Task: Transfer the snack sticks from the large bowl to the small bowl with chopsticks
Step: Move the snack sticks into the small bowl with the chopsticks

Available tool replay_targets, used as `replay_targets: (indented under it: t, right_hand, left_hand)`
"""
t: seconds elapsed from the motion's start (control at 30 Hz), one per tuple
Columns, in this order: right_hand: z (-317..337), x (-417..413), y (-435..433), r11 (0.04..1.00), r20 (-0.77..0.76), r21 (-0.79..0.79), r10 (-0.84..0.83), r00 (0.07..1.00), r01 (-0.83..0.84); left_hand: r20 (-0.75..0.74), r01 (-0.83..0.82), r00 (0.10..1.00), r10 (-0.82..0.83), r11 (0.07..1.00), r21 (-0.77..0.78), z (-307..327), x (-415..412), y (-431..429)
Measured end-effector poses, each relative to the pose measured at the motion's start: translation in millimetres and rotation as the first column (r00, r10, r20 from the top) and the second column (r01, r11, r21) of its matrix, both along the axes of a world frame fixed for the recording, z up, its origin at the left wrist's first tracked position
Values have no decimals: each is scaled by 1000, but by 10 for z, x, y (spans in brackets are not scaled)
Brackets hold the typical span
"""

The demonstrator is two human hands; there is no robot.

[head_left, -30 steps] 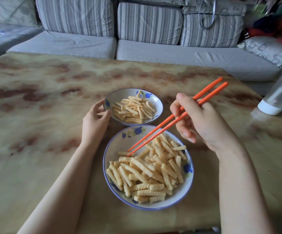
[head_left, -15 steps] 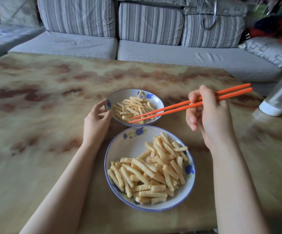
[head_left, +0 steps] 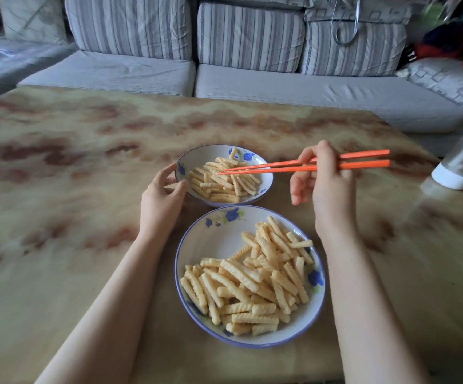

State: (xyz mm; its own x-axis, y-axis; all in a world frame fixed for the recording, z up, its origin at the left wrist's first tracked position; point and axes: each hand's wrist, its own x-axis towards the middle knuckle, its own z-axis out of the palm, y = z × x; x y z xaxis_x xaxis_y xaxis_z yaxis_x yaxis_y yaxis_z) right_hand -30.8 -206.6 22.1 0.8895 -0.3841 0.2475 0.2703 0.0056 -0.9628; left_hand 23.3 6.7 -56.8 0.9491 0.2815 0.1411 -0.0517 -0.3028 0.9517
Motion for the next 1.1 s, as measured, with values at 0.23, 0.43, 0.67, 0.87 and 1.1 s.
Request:
replay_targets:
  t: [0.23,0.43,0.67,0.87,1.1]
  right_hand:
    - [216,-181,-330,976,-103,-83,194,976,-203]
    - [338,-321,-412,930,-210,-214,255,944,-299]
    - [381,-359,-373,898,-303,-264,270,914,-353]
    - [315,-303,-266,934,-257,-209,235,937,-291]
    - [253,-198,-178,991,-74,16,130,989,-129]
  left_hand:
    - [9,0,1000,0,1000,-1,11,-7,-5]
    - [10,3,1000,-3,1000,5,12,-11,-2]
    - [13,6,1000,-6,1000,14,1,-6,6]
    - [4,11,1000,-11,1000,9,-14,1,7]
    - [0,5,1000,-5,1000,12,0,-4,7]
